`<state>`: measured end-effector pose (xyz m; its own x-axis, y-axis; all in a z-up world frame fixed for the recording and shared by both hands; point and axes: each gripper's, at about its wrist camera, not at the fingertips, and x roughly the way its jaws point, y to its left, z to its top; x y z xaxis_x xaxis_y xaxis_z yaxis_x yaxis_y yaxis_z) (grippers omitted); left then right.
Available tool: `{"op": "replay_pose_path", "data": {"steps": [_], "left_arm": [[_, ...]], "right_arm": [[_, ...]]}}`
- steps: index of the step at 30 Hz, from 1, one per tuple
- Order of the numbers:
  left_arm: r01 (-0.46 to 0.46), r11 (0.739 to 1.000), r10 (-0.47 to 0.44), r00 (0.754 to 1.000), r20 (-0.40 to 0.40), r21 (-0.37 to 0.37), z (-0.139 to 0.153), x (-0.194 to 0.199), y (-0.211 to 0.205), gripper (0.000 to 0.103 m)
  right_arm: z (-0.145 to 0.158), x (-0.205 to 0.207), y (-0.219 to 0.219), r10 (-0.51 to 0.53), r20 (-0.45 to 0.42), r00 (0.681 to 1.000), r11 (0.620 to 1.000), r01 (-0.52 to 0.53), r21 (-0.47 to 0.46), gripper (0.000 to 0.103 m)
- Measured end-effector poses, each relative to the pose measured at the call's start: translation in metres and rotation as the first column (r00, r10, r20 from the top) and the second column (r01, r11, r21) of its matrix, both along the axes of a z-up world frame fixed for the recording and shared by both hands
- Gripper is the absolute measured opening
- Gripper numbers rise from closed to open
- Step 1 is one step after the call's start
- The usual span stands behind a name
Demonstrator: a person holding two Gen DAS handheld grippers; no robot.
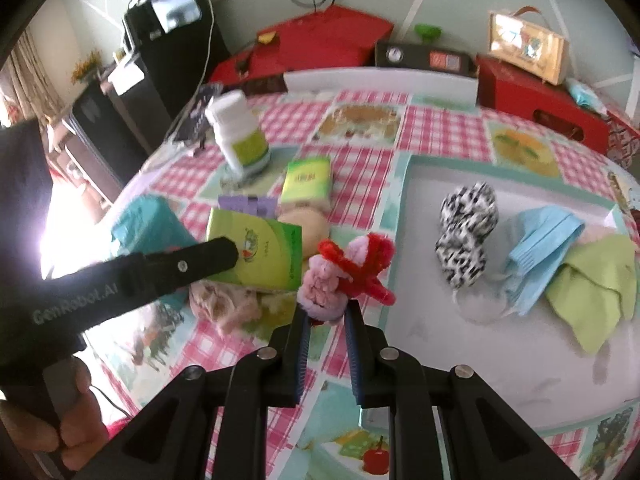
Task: Organize soft objects
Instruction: 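Carry the tissue pack in the left tool while the right tool carries the plush toy over the tray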
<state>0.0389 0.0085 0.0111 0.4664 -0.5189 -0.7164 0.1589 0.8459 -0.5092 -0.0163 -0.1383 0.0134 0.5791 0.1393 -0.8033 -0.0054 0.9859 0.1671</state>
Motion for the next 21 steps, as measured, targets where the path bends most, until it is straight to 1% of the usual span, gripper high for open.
{"op": "replay_pose_path", "data": {"steps": [4, 7, 10, 11, 13, 16, 19, 21], "left_arm": [[0.002, 1.0, -0.001, 0.997, 0.078, -0.015, 0.016, -0.004, -0.001, 0.023], [0.016, 0.999, -0.011, 0.99, 0.138, -0.033, 0.027, -0.009, -0.003, 0.023], [0.038, 0.998, -0.026, 0.981, 0.193, -0.055, 0.038, -0.013, -0.008, 0.023], [0.048, 0.997, -0.033, 0.978, 0.208, -0.064, 0.041, -0.014, -0.011, 0.023], [0.067, 0.995, -0.047, 0.973, 0.227, -0.08, 0.045, -0.016, -0.016, 0.023], [0.103, 0.99, -0.077, 0.969, 0.236, -0.098, 0.049, -0.017, -0.028, 0.023], [0.14, 0.985, -0.113, 0.964, 0.241, -0.097, 0.051, -0.02, -0.042, 0.023], [0.172, 0.98, -0.144, 0.959, 0.243, -0.099, 0.052, -0.023, -0.055, 0.023]], "right_arm": [[0.018, -0.004, -0.01, -0.059, 0.06, 0.996, 0.998, 0.061, -0.027, 0.019], [0.029, -0.008, -0.02, -0.098, 0.093, 0.991, 0.995, 0.101, -0.028, 0.019], [0.039, -0.013, -0.028, -0.135, 0.125, 0.983, 0.985, 0.147, -0.088, 0.019], [0.041, -0.015, -0.031, -0.146, 0.133, 0.98, 0.983, 0.159, -0.096, 0.019], [0.048, -0.02, -0.043, -0.177, 0.147, 0.973, 0.977, 0.192, -0.092, 0.019], [0.055, -0.027, -0.061, -0.224, 0.168, 0.96, 0.965, 0.243, -0.099, 0.019], [0.062, -0.035, -0.08, -0.275, 0.189, 0.943, 0.944, 0.302, -0.13, 0.019], [0.065, -0.04, -0.091, -0.309, 0.195, 0.931, 0.932, 0.337, -0.135, 0.019]]}}
